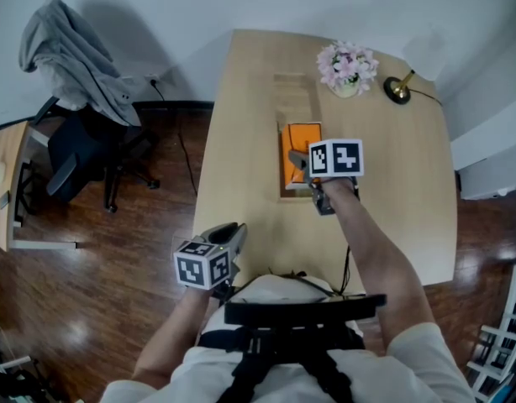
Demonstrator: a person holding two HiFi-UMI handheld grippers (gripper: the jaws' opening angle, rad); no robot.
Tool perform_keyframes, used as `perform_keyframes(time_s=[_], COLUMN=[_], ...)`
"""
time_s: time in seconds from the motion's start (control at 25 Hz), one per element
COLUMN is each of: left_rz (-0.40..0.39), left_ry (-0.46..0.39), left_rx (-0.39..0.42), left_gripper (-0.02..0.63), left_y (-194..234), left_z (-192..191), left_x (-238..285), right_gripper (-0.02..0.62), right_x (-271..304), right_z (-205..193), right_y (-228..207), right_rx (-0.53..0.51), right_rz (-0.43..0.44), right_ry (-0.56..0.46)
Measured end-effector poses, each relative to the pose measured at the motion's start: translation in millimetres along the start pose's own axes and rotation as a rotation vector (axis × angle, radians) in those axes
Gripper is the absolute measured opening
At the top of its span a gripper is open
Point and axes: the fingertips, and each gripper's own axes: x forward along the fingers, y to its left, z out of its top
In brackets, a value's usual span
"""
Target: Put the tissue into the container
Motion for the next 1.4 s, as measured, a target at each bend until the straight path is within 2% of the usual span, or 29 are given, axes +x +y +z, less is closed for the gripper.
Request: perform_keyframes(time_s=[0.36, 0.6, 0.72, 1.08, 1.28, 1.4], left_rz=[0.008, 0.016, 0.015, 0.003, 0.004, 0.001], left_ry=[0.008, 0.018, 0.020, 0.030, 0.036, 0.036], left_rx=[-0.011, -0.015, -0.012, -0.008, -0.013, -0.011], left_gripper=[0.092, 0.092, 0.092, 0.092, 0.092, 0.092], left_y=[1.1, 3.5, 2.4, -1.0, -0.2, -1.6], left_z=[-2.4, -6.3, -6.7, -7.2, -9.0, -8.5], left_x=[-0.6, -2.2, -0.1, 2.7, 1.7, 2.6], right_gripper=[0.359, 0.360, 0.360, 0.373, 0.379, 0.379], right_x=[26.0, 42.3, 44.9, 54.2, 57.6, 56.1], right_z=[-13.5, -32.6, -29.2, -27.6, -23.6, -27.7], right_y=[-9.3, -10.8, -6.7, -8.5, -3.0, -10.1], right_rx=[0.008, 0.038, 0.028, -0.011, -0.003, 0.044], right_rz=[-0.062, -0.057, -0.047, -0.095, -0.075, -0.101], right_ry=[0.046, 0.091, 0.073, 0.072, 0.080, 0.123])
